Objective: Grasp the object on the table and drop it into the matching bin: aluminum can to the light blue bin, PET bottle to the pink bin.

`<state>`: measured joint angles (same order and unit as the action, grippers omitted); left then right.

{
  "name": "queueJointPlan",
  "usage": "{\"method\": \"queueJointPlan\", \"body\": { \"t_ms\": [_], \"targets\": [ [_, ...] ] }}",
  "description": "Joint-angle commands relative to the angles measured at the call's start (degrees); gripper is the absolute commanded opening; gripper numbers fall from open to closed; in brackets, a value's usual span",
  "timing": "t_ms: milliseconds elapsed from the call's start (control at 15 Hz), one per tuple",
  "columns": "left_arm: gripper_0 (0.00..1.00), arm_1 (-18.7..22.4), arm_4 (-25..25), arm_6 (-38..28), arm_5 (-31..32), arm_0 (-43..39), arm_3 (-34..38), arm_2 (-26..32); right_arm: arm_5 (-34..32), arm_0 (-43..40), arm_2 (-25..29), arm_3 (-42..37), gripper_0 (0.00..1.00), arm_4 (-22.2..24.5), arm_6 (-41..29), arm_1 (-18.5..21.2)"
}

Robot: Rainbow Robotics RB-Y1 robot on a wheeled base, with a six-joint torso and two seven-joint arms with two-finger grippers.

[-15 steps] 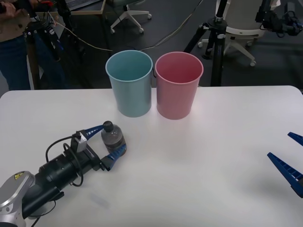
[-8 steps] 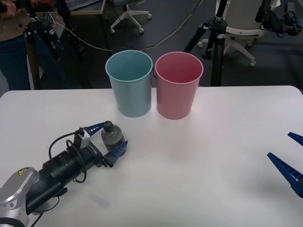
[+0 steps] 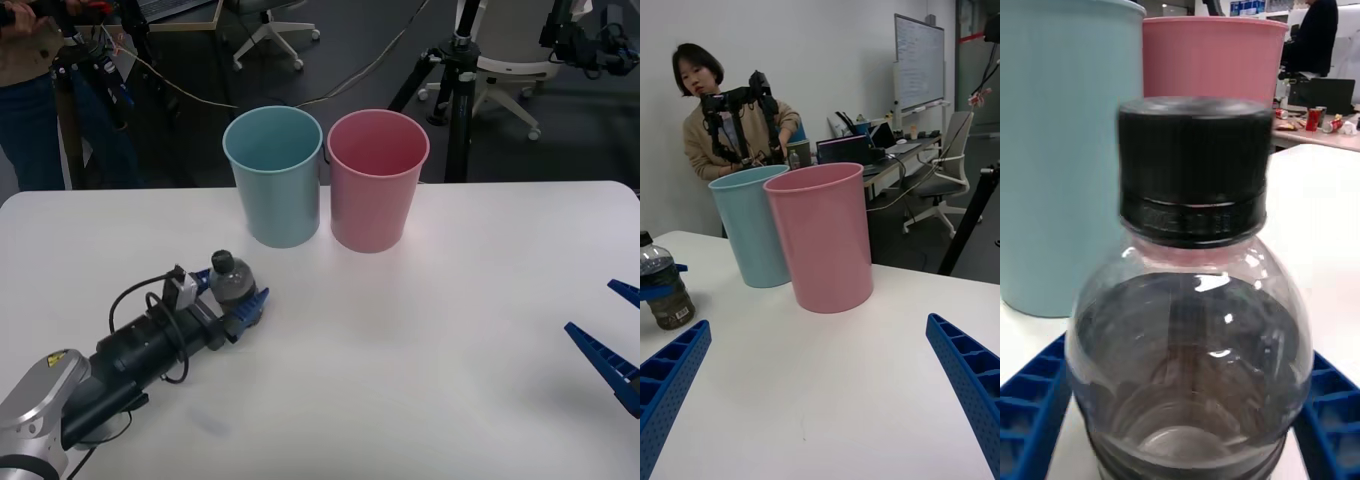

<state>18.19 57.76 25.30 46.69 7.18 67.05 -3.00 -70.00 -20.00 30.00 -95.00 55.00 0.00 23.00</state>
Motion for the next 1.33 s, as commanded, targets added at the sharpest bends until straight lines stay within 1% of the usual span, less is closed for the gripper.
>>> {"method": "queueJointPlan", "body": {
  "t_ms": [67, 467, 733, 800, 1000, 1200, 1333],
  "targets": [
    [0.00, 0.00, 0.07, -0.34, -0.02, -0.06, -0.08, 0.01, 0.00, 0.00, 0.00, 0.00, 1.00, 0.00, 0.00, 0.00],
    [0.00, 0.71, -0.02, -0.96, 0.60, -0.94, 0.89, 0.27, 0.00, 0.00, 0.00, 0.00, 1.00, 0.00, 0.00, 0.00],
    [0.00, 2.90, 0.69, -3.68, -2.66, -8.23, 10.91, 0.10, 0.00, 0.00, 0.00, 0.00, 1.00, 0.00, 0.00, 0.00],
    [0.00, 3.61, 0.60, -6.32, -2.48, -9.64, 12.75, -0.34, 0.00, 0.00, 0.00, 0.00, 1.00, 0.00, 0.00, 0.00],
    [0.00, 5.28, 1.13, -11.15, -3.71, -14.03, 19.70, -0.61, 0.00, 0.00, 0.00, 0.00, 1.00, 0.00, 0.00, 0.00],
    [0.00, 8.44, 1.39, -15.99, -8.19, -18.69, 28.66, -1.75, 0.00, 0.00, 0.00, 0.00, 1.00, 0.00, 0.00, 0.00],
    [0.00, 10.11, 1.48, -17.04, -10.21, -20.01, 32.70, -1.75, 0.00, 0.00, 0.00, 0.00, 1.00, 0.00, 0.00, 0.00]
  ]
}}
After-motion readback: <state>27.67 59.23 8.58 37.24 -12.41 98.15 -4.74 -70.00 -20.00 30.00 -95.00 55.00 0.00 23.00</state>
